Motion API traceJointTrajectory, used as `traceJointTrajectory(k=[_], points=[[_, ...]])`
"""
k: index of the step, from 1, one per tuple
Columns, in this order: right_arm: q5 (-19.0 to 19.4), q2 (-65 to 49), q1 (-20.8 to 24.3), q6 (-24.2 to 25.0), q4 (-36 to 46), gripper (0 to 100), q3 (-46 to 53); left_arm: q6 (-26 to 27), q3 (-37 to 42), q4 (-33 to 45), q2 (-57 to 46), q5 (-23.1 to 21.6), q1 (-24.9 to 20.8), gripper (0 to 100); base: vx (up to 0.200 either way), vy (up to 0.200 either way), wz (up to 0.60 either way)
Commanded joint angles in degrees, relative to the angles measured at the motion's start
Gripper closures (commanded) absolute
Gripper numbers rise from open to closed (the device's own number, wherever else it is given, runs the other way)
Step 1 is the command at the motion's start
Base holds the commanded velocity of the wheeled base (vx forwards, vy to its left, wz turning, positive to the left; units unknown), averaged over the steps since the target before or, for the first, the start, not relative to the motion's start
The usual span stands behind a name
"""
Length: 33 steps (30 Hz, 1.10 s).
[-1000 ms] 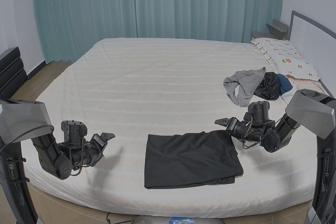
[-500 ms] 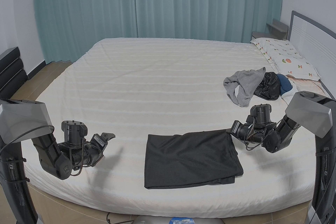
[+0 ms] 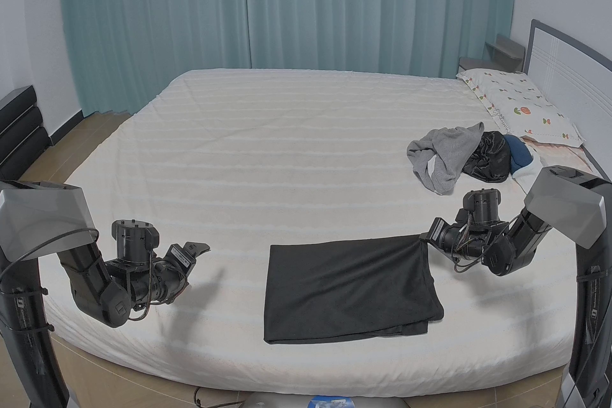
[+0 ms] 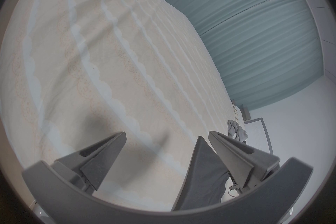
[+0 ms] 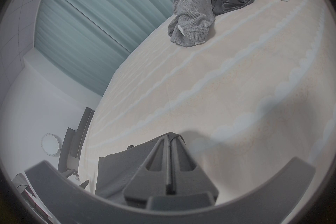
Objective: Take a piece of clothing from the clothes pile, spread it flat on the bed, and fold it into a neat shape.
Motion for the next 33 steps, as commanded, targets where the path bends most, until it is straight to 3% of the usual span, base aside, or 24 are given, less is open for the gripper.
traceJointTrajectory(k=[1,9,12,16,22,33], points=[[0.0,-0.2,-0.1,0.0,0.0,0,0.2,0.0,0.0,0.0,0.1,0.0,0.0,0,0.0,0.0,0.0],[0.3,-7.4,1.1,0.3,2.6,0,4.4,0.0,0.0,0.0,0.2,0.1,-0.5,0,0.0,0.0,0.0],[0.7,-10.8,1.7,0.5,1.8,0,12.2,0.0,0.2,0.0,0.1,0.4,-0.9,0,0.0,0.0,0.0],[4.3,-15.4,0.7,0.0,-2.0,0,24.8,0.0,0.1,0.0,0.4,2.5,-1.7,0,-0.15,0.0,0.0],[5.0,-15.2,1.1,0.3,-8.6,0,33.3,0.0,0.0,0.0,0.9,3.3,-2.0,0,-0.2,0.0,0.0],[5.5,-9.8,1.6,0.9,-11.4,0,29.5,1.0,0.0,0.0,1.1,3.3,-2.0,0,0.0,0.0,0.0]])
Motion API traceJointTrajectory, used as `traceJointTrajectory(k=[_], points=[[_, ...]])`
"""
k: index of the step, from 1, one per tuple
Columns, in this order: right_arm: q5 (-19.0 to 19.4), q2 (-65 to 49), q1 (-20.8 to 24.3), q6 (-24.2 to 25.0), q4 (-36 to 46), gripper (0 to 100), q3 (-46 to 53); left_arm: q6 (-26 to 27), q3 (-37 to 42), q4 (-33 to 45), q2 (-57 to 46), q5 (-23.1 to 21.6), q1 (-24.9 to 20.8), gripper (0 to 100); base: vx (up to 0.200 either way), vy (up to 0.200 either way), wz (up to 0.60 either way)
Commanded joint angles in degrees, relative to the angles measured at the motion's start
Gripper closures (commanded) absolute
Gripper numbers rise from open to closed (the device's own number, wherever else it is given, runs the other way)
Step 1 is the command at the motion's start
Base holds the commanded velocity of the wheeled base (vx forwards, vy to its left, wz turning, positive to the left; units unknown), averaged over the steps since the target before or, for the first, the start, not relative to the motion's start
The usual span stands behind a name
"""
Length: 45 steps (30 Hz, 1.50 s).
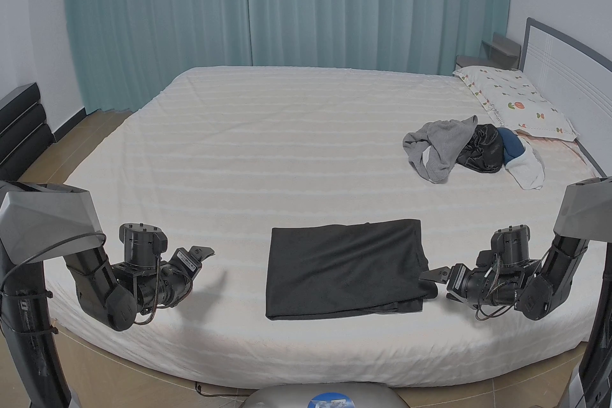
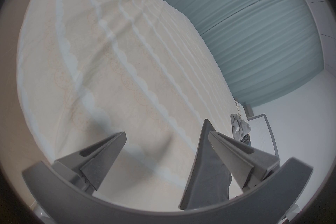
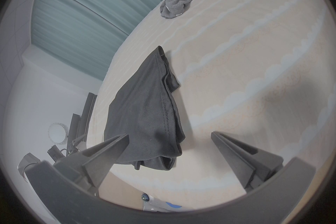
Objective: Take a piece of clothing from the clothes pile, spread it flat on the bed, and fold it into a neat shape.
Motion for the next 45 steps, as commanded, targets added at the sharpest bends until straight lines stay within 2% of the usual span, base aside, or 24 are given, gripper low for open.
traceJointTrajectory(k=[1,5,16,28,34,42,43,45], points=[[0.5,2.4,0.2,0.5,-0.3,100,-2.3,0.7,0.0,-0.1,0.4,0.0,0.0,0,0.0,0.0,0.0],[0.6,2.4,0.2,2.3,0.0,100,-2.9,0.7,0.0,-0.1,0.4,0.1,0.0,0,0.0,0.0,0.0],[0.5,0.9,-0.4,2.3,0.4,100,-0.7,0.7,0.0,-0.1,0.4,0.1,0.0,0,0.0,0.0,0.0],[0.5,0.1,-1.9,1.5,0.4,100,0.8,0.7,0.0,-0.1,0.4,0.1,0.0,0,0.0,0.0,0.0],[0.6,0.2,-1.9,-0.7,0.4,100,2.2,0.8,0.0,-0.1,0.4,0.1,0.0,0,0.0,0.0,0.0],[0.5,0.6,-1.5,-1.0,0.2,100,2.1,0.7,0.0,-0.1,0.4,0.1,0.0,0,0.0,0.0,0.0],[0.5,0.6,-1.5,-1.0,0.1,0,2.0,0.7,0.0,-0.1,0.4,0.1,0.0,0,0.0,0.0,0.0],[0.5,0.4,-1.5,-1.0,0.0,0,1.8,0.7,-0.1,-0.1,0.4,0.1,0.0,0,0.0,0.0,0.0]])
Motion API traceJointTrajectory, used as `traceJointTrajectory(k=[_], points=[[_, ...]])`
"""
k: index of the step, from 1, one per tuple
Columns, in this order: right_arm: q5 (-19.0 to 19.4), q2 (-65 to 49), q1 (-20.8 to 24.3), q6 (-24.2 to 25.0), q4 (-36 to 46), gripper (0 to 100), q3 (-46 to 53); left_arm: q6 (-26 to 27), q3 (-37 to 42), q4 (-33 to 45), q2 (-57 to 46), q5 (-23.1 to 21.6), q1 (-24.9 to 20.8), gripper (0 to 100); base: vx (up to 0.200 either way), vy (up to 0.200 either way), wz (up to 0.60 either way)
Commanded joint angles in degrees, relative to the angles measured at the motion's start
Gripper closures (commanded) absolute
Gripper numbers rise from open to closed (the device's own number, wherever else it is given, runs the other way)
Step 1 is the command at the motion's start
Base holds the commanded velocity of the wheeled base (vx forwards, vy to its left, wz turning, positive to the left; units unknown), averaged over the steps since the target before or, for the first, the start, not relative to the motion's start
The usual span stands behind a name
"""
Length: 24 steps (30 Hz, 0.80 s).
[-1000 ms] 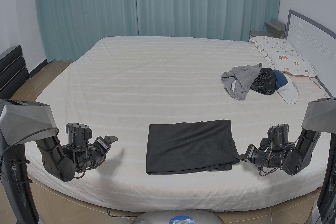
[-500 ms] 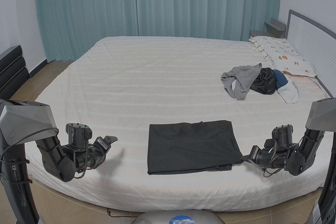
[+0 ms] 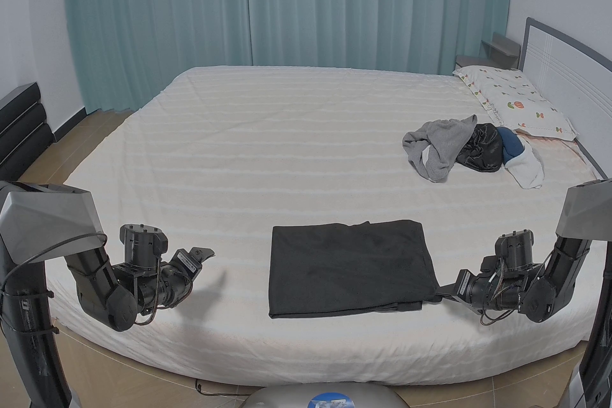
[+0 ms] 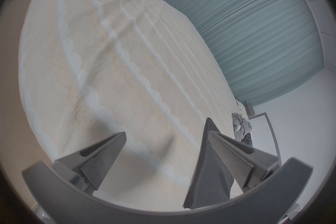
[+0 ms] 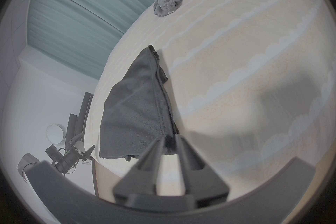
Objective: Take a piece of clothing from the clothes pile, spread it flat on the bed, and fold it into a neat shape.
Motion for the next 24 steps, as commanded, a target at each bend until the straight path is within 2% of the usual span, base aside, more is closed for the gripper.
traceJointTrajectory(k=[1,5,7,10,13,24], points=[[0.1,-0.2,-0.1,0.1,-0.3,0,-0.8,0.0,-0.1,0.0,0.0,0.0,0.1,0,0.0,0.0,0.0],[0.2,0.2,-0.4,1.5,-0.5,0,-5.6,-0.1,-0.3,0.0,-0.1,-0.1,0.4,0,0.0,0.0,0.0],[0.1,1.6,-0.2,4.2,0.0,0,-9.4,-0.2,-0.4,0.1,0.0,-0.1,0.4,0,0.0,0.0,0.0],[-0.1,4.5,-0.2,6.4,-0.2,0,-14.6,-0.2,-0.4,0.1,0.0,-0.1,0.4,0,0.2,0.0,0.0],[-0.4,7.1,-0.3,7.0,0.9,0,-20.9,-0.1,-0.4,0.1,0.0,-0.1,0.4,0,0.2,0.0,0.0],[-0.5,12.9,-0.3,7.1,6.2,0,-32.6,0.0,-0.3,0.0,0.1,0.2,0.1,0,0.0,0.0,0.0]])
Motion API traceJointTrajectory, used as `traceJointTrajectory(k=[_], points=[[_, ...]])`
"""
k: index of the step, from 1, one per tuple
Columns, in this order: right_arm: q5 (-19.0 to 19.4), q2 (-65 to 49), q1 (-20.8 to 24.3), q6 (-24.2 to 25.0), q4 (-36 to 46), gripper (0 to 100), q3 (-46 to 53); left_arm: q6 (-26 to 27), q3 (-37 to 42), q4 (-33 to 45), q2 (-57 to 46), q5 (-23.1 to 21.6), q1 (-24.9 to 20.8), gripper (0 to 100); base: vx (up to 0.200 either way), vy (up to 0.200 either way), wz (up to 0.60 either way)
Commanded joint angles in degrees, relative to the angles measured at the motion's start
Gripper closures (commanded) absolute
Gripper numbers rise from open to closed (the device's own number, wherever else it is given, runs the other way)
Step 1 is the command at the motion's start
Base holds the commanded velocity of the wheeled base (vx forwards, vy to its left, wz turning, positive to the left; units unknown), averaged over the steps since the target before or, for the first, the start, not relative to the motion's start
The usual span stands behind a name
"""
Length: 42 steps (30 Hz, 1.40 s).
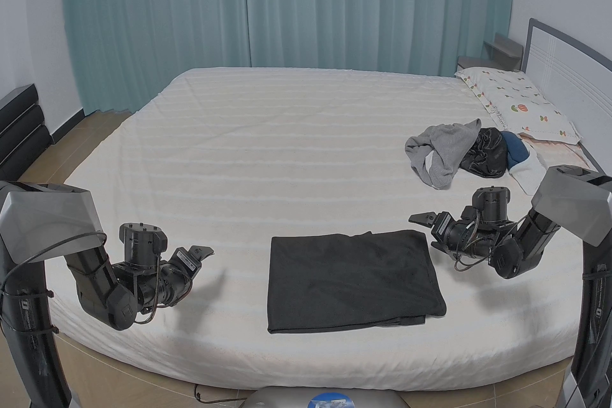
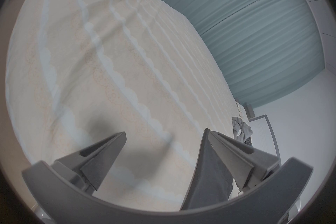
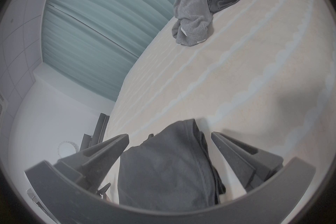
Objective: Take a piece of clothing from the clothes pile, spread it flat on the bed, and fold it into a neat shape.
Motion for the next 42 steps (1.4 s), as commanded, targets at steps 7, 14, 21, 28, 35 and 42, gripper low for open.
traceJointTrajectory(k=[7,14,21,28,35,42], points=[[0.0,5.0,0.3,0.2,1.8,100,-5.5,0.0,0.0,0.0,0.1,0.2,-0.1,0,0.0,0.0,0.0],[-0.1,5.5,-0.4,0.7,1.8,100,-6.3,0.0,0.0,0.0,0.1,0.2,-0.1,0,0.0,0.0,0.0],[-0.1,5.5,-1.6,0.8,1.8,100,-6.4,0.0,0.0,0.0,0.1,0.2,-0.1,0,0.0,0.0,0.0],[-0.1,5.6,-1.6,0.8,1.8,100,-6.4,0.0,0.0,0.0,0.1,0.2,-0.1,0,0.0,0.0,0.0],[-0.1,5.7,-1.9,0.9,2.4,100,-7.1,0.0,0.0,0.0,0.1,0.2,-0.1,0,0.0,0.0,0.0],[-0.1,5.5,-2.2,0.9,2.5,0,-6.8,0.0,0.0,0.0,0.1,0.2,-0.1,0,0.0,0.0,0.0]])
